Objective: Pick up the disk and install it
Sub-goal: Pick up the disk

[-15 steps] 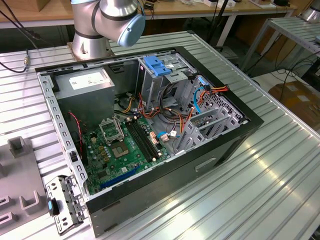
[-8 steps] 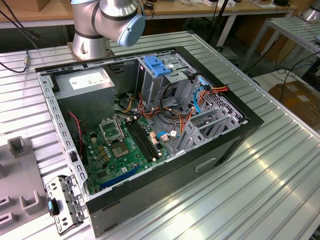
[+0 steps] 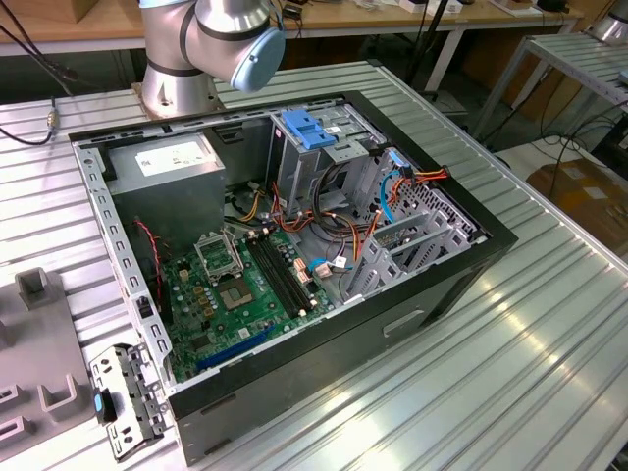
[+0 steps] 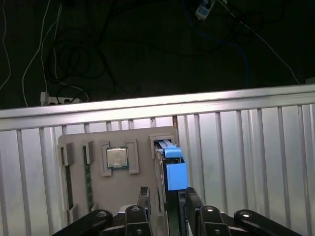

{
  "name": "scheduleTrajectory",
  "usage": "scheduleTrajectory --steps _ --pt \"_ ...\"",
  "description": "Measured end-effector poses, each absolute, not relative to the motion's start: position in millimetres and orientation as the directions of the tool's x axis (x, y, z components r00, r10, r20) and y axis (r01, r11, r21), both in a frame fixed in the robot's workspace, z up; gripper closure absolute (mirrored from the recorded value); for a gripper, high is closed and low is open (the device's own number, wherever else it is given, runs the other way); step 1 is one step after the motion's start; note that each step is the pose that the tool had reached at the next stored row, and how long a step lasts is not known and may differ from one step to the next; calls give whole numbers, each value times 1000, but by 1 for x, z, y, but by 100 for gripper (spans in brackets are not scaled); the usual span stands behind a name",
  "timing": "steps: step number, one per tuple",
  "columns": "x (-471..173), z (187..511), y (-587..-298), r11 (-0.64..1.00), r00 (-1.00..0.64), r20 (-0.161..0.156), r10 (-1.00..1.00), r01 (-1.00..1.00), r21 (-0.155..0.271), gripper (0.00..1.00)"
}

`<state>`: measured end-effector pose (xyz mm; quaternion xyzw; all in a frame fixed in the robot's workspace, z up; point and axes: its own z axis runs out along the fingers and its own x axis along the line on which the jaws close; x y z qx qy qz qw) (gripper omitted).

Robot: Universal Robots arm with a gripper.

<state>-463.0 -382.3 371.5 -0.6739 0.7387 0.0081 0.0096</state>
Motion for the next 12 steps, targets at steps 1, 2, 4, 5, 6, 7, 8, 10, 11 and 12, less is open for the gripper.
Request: scheduleTrajectory --steps 1,2,4,5,6,7,8,10,11,12 --pt "-463 371 -382 92 -91 -25 -995 -996 -1 58" --pt "-463 371 -382 91 -91 -25 -995 -996 -1 58" --pt "-463 370 -382 92 -91 -25 -995 -996 -1 58" --pt "-463 370 -382 91 -91 -25 -995 -996 -1 58" --pt "-463 369 -382 91 -91 -25 -996 -996 -1 56" --pt "-463 368 -382 91 -91 -25 -996 -996 -1 56" --pt "-463 367 -382 89 -89 -25 -996 -996 -1 50" --pt "-463 363 -381 79 -79 -25 -997 -997 -1 50" --pt "-463 361 -381 70 -70 -25 -997 -998 -1 50" --pt "-463 359 -381 64 -64 -25 -998 -998 -1 50"
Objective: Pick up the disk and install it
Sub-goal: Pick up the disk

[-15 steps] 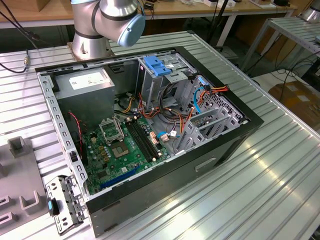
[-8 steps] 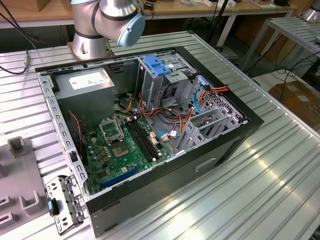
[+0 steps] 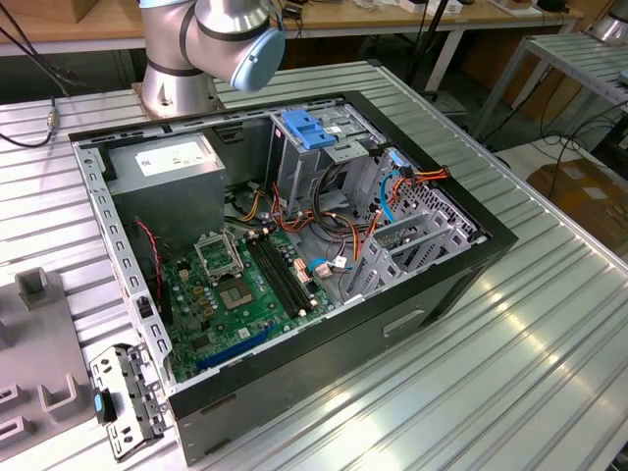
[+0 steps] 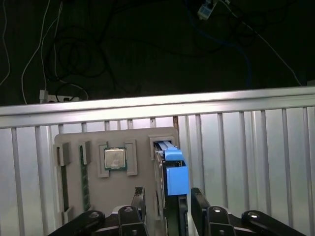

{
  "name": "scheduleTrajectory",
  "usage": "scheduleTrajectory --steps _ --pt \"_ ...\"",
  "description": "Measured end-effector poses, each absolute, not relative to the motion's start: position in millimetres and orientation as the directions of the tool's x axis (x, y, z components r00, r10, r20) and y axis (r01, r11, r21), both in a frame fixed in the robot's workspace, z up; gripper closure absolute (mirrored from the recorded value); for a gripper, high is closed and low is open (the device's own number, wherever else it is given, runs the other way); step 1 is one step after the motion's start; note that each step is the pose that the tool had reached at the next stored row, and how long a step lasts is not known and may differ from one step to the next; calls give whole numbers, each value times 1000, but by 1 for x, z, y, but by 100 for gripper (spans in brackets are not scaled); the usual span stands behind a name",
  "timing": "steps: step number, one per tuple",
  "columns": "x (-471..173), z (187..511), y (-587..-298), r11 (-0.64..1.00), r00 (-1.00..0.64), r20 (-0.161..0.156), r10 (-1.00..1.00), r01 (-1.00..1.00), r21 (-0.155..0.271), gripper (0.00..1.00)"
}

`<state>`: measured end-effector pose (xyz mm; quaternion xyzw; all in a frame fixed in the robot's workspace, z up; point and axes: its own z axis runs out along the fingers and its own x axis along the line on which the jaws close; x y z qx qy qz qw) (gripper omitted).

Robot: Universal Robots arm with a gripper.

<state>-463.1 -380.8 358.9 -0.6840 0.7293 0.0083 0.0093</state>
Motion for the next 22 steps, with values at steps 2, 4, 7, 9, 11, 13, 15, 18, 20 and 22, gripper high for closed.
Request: scheduleTrajectory --steps 2,4,7,9,11,13,15,18,20,22 --pt "-463 356 -380 54 -54 -25 -998 -999 0 50" --pt "-464 352 -379 51 -51 -25 -998 -999 0 50" --pt "-464 346 -378 44 -44 -25 -999 -999 -1 50" --pt "-465 345 -377 39 -39 -25 -999 -999 0 50" --pt "-465 345 -377 39 -39 -25 -999 -999 0 50" --pt "-465 344 -377 39 -39 -25 -999 -999 0 50" --pt "-465 344 -377 39 -39 -25 -999 -999 0 50" --pt "-465 344 -377 39 -39 -25 -999 -999 0 50" --pt "-465 344 -377 39 -39 -25 -999 -999 0 50" --pt "-465 344 -377 39 -39 -25 -999 -999 0 50"
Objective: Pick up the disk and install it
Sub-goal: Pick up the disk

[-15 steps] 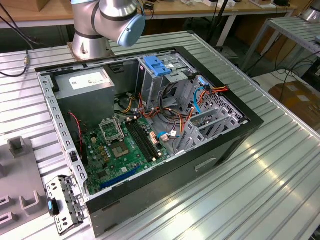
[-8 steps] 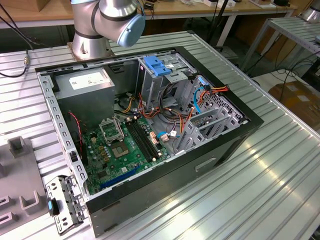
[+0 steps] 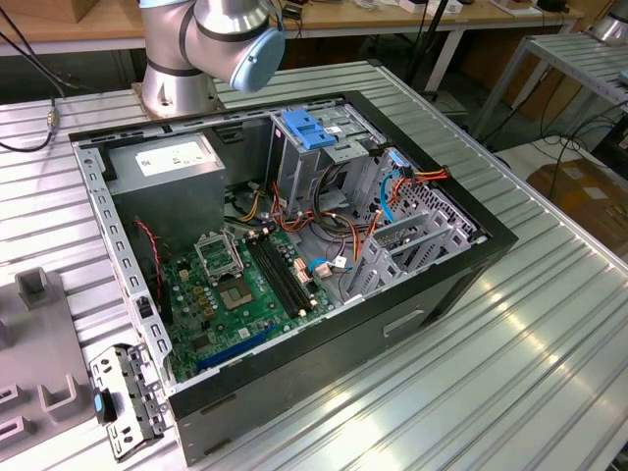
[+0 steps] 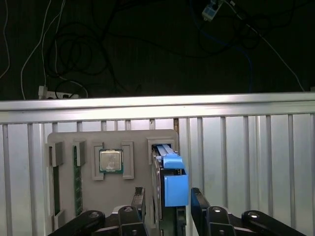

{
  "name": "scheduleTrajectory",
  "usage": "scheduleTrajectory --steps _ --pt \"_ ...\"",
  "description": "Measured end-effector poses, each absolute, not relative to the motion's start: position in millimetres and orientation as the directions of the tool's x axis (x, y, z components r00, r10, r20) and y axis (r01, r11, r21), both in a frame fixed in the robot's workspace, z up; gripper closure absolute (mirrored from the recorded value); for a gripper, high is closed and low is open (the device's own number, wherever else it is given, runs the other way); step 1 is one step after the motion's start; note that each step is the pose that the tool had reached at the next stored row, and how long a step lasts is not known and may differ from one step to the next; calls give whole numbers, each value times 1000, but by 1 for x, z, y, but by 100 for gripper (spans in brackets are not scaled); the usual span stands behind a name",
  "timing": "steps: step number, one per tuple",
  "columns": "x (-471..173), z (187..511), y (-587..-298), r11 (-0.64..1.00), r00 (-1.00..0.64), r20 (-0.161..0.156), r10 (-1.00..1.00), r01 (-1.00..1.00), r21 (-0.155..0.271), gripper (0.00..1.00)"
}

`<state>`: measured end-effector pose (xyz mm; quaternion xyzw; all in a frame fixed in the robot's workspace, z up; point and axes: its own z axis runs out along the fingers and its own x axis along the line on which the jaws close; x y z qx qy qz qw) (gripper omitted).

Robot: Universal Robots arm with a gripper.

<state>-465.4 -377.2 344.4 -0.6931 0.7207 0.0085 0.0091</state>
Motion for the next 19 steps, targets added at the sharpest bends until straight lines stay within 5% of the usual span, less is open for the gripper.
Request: scheduleTrajectory --steps 19 --pt "-468 335 -373 39 -39 -25 -999 -999 5 50"
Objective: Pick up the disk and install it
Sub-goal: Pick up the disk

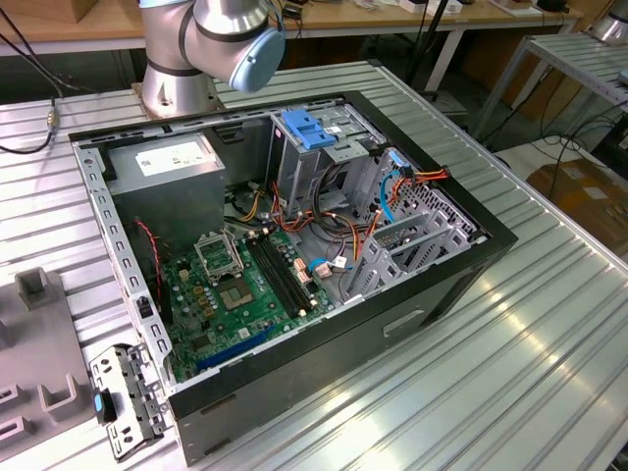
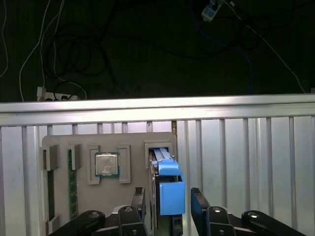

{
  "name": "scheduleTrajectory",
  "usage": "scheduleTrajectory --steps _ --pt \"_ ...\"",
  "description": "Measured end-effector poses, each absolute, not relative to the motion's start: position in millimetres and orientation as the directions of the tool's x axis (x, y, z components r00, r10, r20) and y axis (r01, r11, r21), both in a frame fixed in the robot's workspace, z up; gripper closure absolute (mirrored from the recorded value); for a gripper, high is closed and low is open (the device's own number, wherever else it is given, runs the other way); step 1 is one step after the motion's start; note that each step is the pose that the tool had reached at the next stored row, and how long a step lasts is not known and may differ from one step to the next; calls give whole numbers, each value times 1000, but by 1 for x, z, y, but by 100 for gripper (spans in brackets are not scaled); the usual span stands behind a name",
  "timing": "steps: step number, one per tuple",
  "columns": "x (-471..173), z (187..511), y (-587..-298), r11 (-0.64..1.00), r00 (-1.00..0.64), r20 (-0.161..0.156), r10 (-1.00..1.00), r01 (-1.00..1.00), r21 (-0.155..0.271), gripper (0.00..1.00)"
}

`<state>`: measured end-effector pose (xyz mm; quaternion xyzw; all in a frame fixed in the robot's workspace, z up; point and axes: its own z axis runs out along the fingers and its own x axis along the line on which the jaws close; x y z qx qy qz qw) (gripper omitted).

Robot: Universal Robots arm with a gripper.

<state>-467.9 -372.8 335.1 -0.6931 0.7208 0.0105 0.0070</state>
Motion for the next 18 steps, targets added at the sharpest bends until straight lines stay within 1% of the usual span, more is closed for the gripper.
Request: scheduleTrajectory --steps 3,14,18 --pt "-468 330 -373 39 -39 -24 -999 -999 14 50" --pt "-472 307 -373 15 -15 -29 -999 -1000 14 50" --pt "-472 306 -371 11 -12 -28 -1000 -1000 14 50"
